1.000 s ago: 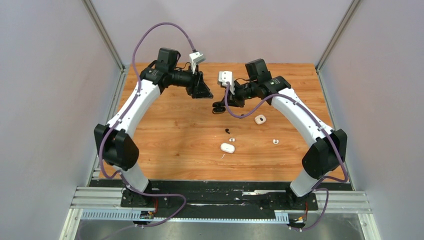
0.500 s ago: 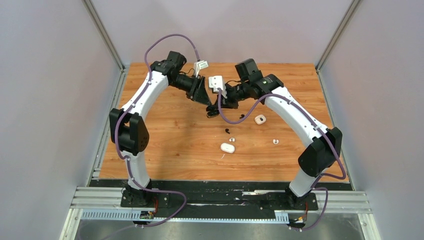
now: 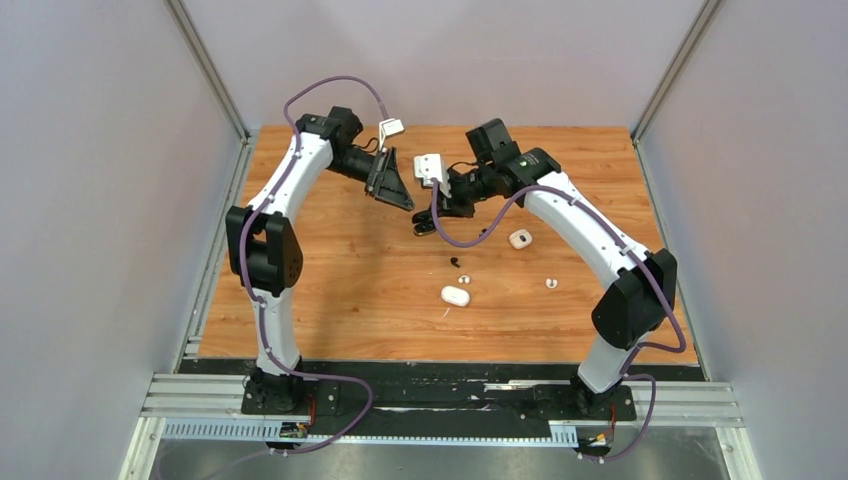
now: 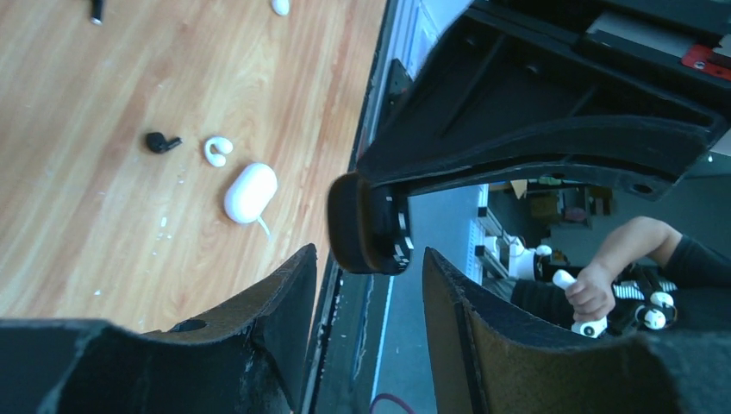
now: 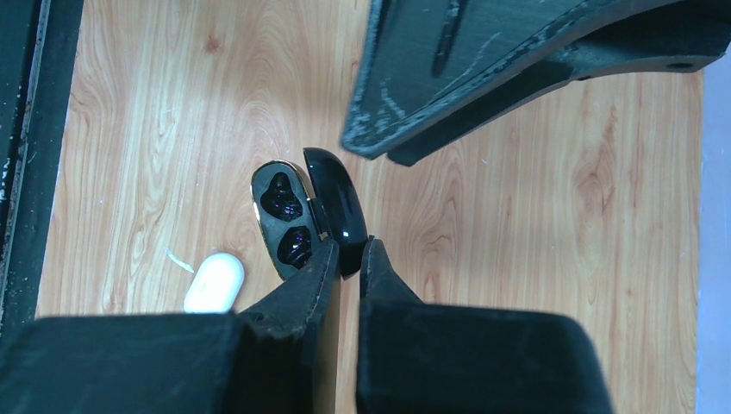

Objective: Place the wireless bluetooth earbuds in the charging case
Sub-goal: Open the charging case.

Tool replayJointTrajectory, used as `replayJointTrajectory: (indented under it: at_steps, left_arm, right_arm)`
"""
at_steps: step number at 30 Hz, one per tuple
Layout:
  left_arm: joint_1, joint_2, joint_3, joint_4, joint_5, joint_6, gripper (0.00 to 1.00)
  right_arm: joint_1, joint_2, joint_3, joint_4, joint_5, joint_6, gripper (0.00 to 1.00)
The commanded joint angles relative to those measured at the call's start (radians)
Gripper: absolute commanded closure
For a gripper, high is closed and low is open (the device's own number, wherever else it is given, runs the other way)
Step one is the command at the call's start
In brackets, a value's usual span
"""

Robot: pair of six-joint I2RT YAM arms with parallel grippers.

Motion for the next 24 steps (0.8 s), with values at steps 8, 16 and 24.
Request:
replayJointTrajectory:
  at_steps: [8, 16, 24]
  left_arm:
    - [-0.034, 0.000, 0.040, -0.088, 0.022, 0.058, 0.46]
    - [-0.044, 0.022, 0.052, -0.087, 0.023, 0.042, 0.52]
    - [-0.053, 0.033, 0.061, -0.097, 0.026, 0.045, 0.61]
  right_arm:
    - [0.014, 0.037, 0.074, 0.046, -0.016, 0.012, 1.00]
    - [0.029, 0.042, 0.080, 0.060, -0.013, 0.019, 1.00]
    - [0.039, 0.057, 0.085, 0.077, 0.012, 0.026, 1.00]
